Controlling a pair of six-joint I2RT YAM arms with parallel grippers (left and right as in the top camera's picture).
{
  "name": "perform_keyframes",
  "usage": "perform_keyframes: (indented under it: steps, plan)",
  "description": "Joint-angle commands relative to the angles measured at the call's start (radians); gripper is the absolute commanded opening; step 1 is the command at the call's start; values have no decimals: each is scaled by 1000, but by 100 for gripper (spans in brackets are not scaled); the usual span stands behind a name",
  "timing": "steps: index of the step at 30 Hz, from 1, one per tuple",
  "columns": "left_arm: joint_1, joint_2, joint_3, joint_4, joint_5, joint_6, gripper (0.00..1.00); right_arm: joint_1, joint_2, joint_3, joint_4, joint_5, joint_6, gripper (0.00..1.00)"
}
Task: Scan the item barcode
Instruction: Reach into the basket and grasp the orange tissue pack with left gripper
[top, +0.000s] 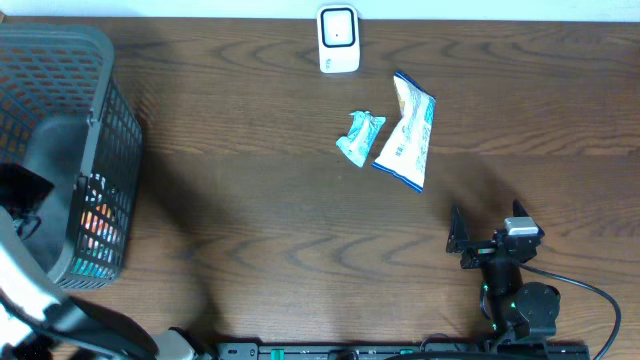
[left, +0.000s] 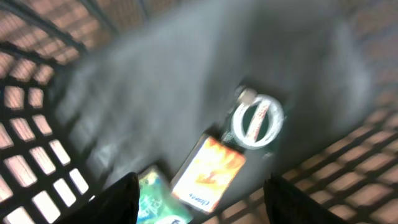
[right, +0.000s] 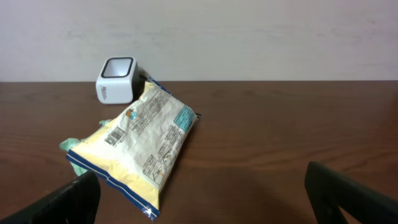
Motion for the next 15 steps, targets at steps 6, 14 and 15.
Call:
perform_keyframes:
  steps: [6,14,15]
  plan:
    - [3,235,-8,-122,-27,119,63,-5,-4,-2,-4,8,14,99]
    - [3,378,-43,-129,67,195,63,-5,-4,-2,-4,8,14,99]
    - [3,385,-43,-129,67,195,63,-5,-4,-2,-4,8,14,99]
